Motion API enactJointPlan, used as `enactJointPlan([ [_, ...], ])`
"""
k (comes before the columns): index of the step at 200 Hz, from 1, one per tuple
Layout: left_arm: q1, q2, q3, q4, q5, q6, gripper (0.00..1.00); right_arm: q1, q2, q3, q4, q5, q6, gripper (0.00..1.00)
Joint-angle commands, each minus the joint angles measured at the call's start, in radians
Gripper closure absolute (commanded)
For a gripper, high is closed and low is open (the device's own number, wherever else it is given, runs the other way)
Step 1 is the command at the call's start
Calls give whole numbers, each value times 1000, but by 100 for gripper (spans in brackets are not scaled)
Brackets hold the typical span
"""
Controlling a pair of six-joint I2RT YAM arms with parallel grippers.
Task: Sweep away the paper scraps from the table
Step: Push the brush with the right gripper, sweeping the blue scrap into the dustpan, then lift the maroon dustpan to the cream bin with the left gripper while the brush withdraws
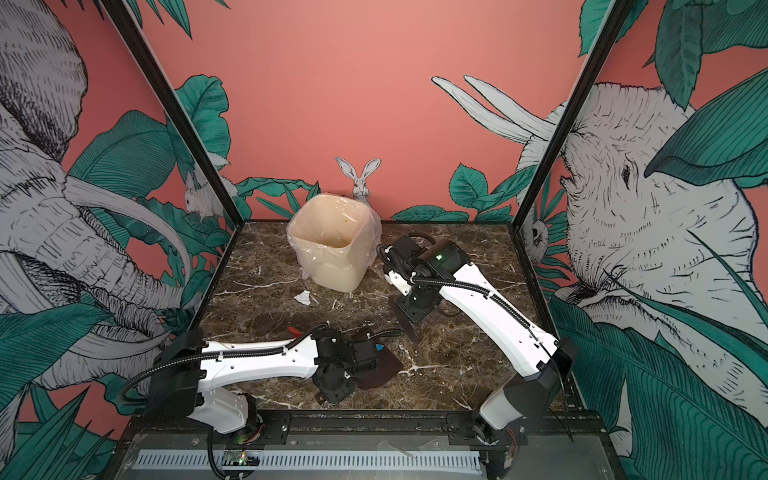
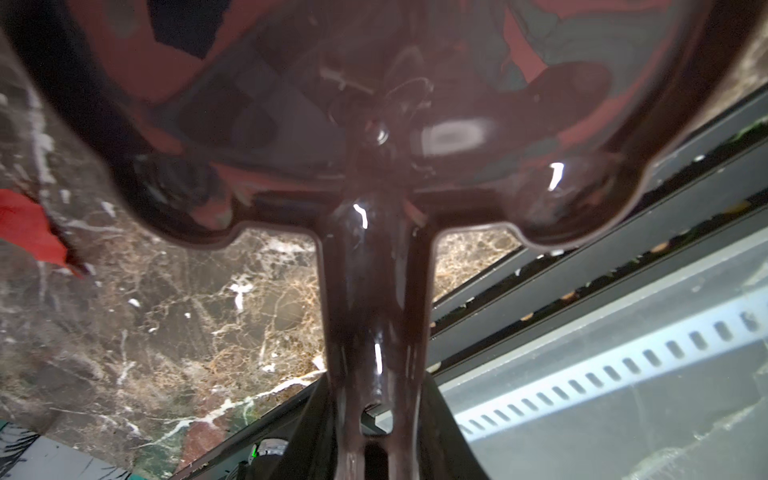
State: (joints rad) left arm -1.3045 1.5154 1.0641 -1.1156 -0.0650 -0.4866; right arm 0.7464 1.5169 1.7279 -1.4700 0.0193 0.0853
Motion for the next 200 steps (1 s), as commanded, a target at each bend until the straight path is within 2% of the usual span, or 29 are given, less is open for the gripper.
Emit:
enactJointPlan([
  [1, 4, -80, 18, -18, -99, -17, 100, -47, -71, -17, 6, 56, 22, 100],
  [48, 2, -185, 57, -45, -248, -19, 100, -98, -137, -90, 57, 9, 37, 100],
  [114, 2, -239, 241, -217, -314, -28, 100, -101, -215, -199, 121, -69, 54, 100],
  [160, 17, -262, 383, -389, -359, -88, 100, -105, -204, -183, 120, -95, 41, 100],
  [200, 69, -278, 513, -530, -369, -116, 100, -107, -185, -152, 124, -129, 28, 100],
])
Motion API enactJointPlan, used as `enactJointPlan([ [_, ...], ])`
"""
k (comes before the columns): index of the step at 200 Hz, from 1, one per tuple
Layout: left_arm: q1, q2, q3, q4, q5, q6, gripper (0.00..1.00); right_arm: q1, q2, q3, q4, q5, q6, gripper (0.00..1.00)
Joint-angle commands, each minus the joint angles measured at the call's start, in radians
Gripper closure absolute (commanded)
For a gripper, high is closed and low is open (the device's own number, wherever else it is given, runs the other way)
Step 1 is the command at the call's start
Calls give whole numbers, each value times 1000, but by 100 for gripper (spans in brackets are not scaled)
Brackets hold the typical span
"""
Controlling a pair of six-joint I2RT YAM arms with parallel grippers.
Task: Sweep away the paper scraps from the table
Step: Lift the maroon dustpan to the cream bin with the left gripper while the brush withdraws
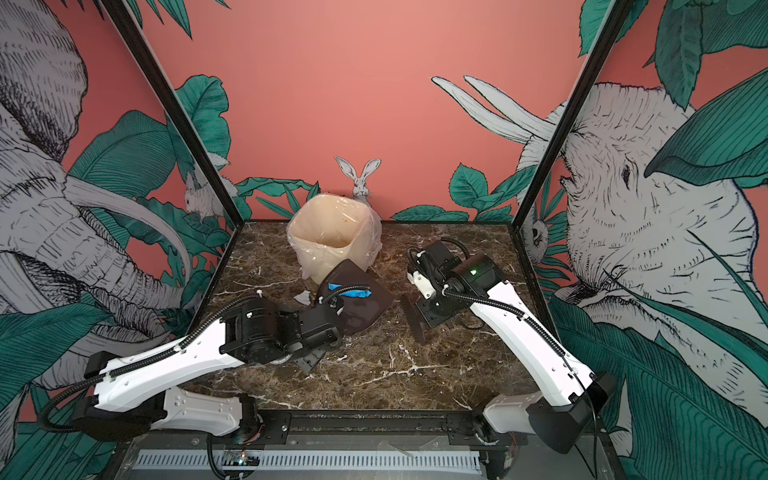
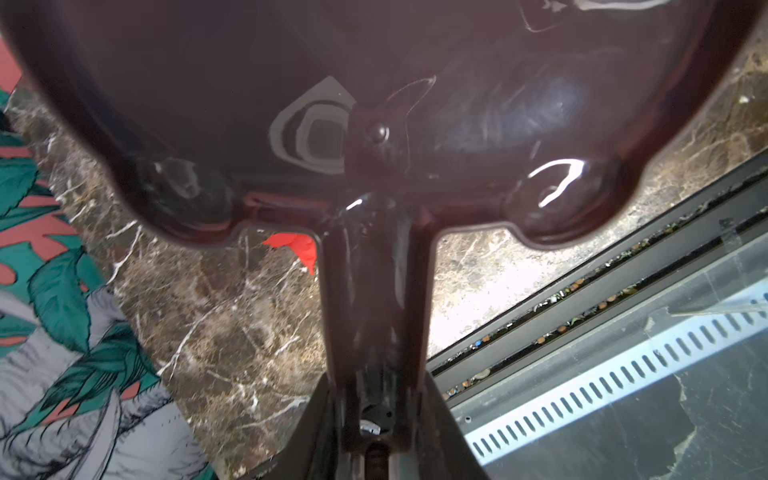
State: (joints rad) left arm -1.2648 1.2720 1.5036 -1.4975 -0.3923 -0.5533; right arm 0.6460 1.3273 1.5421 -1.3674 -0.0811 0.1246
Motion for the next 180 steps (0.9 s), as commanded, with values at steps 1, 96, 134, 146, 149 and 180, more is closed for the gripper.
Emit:
enactJointPlan([
  [1, 32, -36, 76, -150, -42, -49, 100, -6, 5, 34, 22, -29, -12, 100],
  [96, 352, -153, 141, -252, 60, 95, 100, -9, 7, 38, 13, -51, -29, 100],
  [134, 516, -134, 182, -205, 131, 217, 100, -13, 4, 39, 4, -55, -44, 100],
  [146, 571, -119, 197, -195, 149, 257, 100, -15, -1, 36, 1, -55, -47, 100],
  [149, 593, -114, 202, -192, 154, 268, 100, -14, -3, 35, 0, -55, -47, 100],
  [180, 739, -70, 211, -128, 233, 368, 100, -20, -26, 16, -2, -62, -51, 100],
])
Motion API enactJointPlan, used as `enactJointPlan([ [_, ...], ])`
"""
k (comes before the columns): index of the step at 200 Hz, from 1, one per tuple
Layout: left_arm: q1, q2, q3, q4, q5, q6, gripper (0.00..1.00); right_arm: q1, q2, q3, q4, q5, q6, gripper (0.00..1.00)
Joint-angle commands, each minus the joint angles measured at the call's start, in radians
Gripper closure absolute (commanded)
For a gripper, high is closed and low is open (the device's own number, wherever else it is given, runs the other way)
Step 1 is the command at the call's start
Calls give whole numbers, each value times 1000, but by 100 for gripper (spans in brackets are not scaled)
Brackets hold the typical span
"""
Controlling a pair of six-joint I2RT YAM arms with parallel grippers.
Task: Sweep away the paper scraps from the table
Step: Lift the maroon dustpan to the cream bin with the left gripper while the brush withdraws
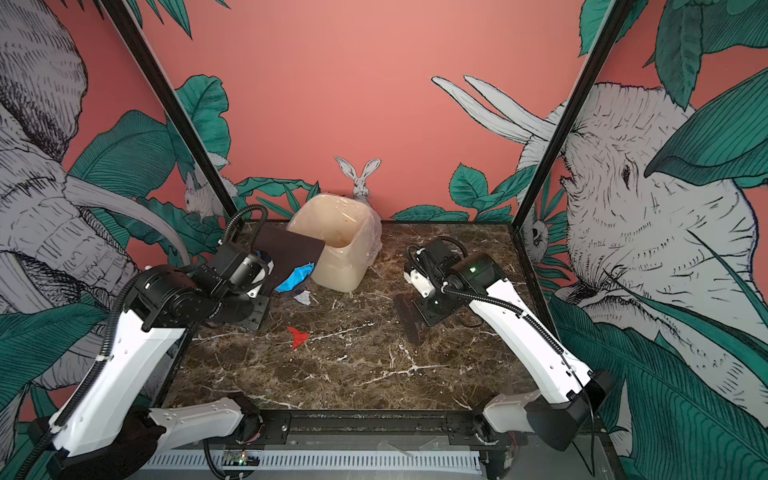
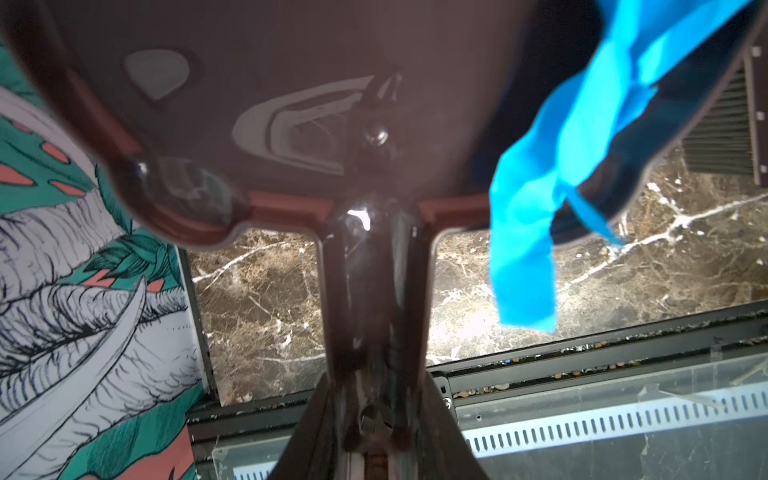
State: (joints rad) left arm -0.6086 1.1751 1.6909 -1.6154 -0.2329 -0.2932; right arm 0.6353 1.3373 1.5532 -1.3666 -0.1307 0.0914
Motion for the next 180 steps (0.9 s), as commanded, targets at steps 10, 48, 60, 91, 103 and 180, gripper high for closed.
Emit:
enactJointPlan([
  [10, 121, 44, 30, 8, 92, 134, 100, -11, -44, -1, -6, -15, -18, 100],
  [48, 243, 107, 86, 73, 142, 210, 100, -19, -67, -20, -12, -30, -26, 100],
  [60, 265, 135, 118, 74, 136, 231, 100, -22, -70, -24, -14, -32, -30, 100],
  [91, 308, 199, 182, 84, 130, 276, 100, -29, -73, -24, -15, -41, -40, 100],
  [103, 316, 225, 211, 83, 120, 289, 100, -34, -72, -27, -16, -44, -44, 100],
  [180, 332, 394, 434, 31, -35, 414, 100, -46, -64, -28, -22, -59, -56, 100],
])
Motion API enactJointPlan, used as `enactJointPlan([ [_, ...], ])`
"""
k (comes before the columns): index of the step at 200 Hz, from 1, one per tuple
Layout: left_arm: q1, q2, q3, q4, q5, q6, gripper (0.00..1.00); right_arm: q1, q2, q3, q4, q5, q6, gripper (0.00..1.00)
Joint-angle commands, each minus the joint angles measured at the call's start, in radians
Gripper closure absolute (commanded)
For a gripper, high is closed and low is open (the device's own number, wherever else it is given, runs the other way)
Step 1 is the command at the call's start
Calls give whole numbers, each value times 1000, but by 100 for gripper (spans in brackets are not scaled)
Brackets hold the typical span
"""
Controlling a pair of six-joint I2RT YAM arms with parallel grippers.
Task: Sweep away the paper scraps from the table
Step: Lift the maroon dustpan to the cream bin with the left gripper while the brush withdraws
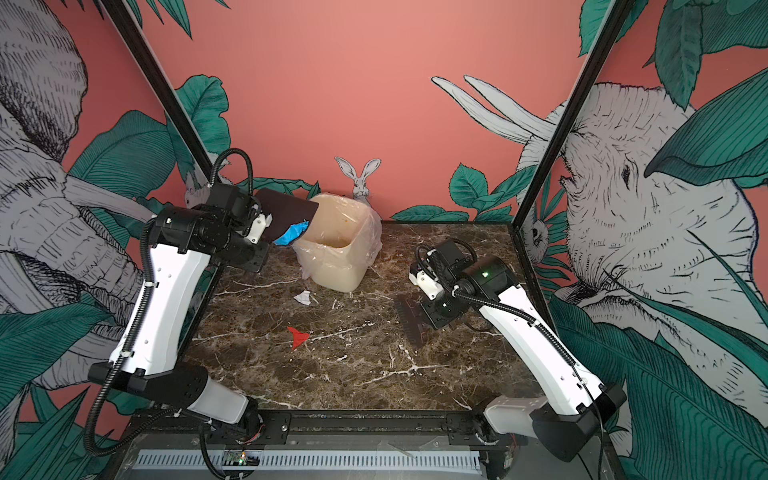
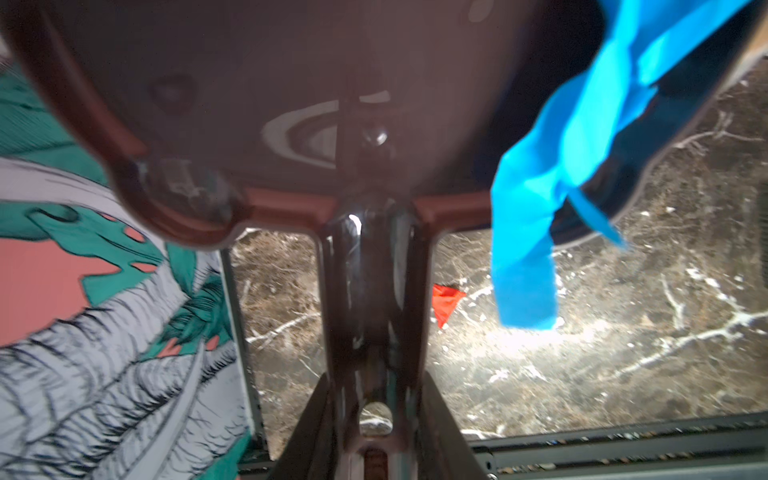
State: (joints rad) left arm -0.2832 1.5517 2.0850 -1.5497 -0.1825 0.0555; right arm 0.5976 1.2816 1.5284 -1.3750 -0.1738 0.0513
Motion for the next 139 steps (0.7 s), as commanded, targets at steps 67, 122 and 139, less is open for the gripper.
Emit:
enactJointPlan([
  [67, 7, 136, 162, -20, -141, 109, 100, -10, 4, -7, -15, -34, -14, 100],
  [122, -6, 201, 205, -2, -213, 175, 100, -10, 16, -6, -32, -38, -21, 100],
  [139, -27, 211, 206, 11, -243, 209, 100, -12, 27, 2, -37, -39, -21, 100],
])
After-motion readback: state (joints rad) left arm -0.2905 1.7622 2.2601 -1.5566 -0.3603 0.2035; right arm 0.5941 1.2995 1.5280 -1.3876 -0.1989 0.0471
